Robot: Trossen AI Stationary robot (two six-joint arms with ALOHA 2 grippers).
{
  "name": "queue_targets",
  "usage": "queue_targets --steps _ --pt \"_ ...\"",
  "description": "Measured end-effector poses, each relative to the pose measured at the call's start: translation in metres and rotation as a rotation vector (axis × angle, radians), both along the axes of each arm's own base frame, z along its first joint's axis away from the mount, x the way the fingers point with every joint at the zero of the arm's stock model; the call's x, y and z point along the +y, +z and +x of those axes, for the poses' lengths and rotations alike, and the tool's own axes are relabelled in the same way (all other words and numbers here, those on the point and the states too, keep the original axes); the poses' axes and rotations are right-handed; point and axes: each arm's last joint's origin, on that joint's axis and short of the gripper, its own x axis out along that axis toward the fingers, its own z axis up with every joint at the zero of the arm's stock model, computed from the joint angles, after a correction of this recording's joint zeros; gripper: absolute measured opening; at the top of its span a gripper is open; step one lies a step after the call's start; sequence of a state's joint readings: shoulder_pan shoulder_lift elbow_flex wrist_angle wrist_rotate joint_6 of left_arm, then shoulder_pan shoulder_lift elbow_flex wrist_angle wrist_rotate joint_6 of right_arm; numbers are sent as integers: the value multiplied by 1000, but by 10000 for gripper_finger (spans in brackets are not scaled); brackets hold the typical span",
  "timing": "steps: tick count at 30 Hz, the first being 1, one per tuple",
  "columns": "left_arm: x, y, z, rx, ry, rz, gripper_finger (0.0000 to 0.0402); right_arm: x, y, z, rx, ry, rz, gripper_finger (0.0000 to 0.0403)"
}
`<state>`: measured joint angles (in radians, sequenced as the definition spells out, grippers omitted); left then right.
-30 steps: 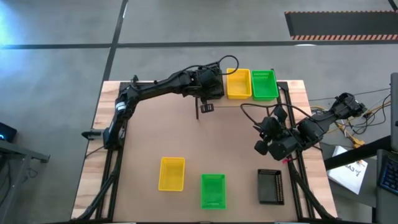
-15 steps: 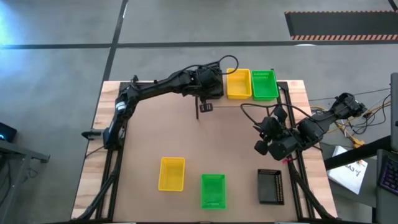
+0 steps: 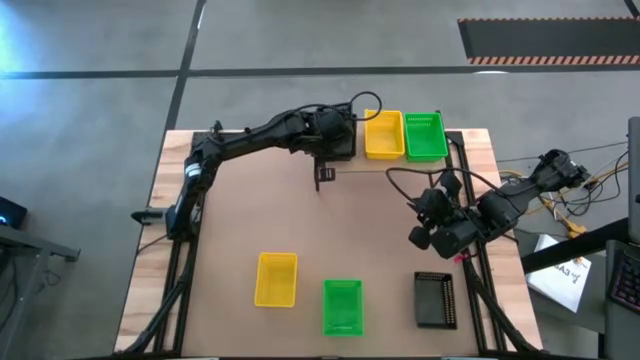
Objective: Stack baskets on shelf by color
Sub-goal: Stack the top black bin on top of the black bin on the shelf
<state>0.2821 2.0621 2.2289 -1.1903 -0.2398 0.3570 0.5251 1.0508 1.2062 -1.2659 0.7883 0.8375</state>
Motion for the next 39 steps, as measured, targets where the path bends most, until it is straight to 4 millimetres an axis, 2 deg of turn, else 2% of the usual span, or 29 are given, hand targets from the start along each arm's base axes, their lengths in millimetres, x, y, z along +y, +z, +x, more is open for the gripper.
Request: queue_targets --steps 9,23,27,35,39 --pt "0 -3 0 19 -25 10 0 1 -10 2 -1 -14 9 43" --pt "0 -7 1 33 -43 17 3 1 -9 1 -7 -16 13 43" --pt "1 -6 3 8 -43 24 29 1 -9 1 -7 -16 13 43" --pt "2 -3 5 -22 -43 34 108 1 -9 1 -7 -16 13 43" --pt "1 0 5 -29 -41 35 130 1 -9 1 -7 -16 13 43"
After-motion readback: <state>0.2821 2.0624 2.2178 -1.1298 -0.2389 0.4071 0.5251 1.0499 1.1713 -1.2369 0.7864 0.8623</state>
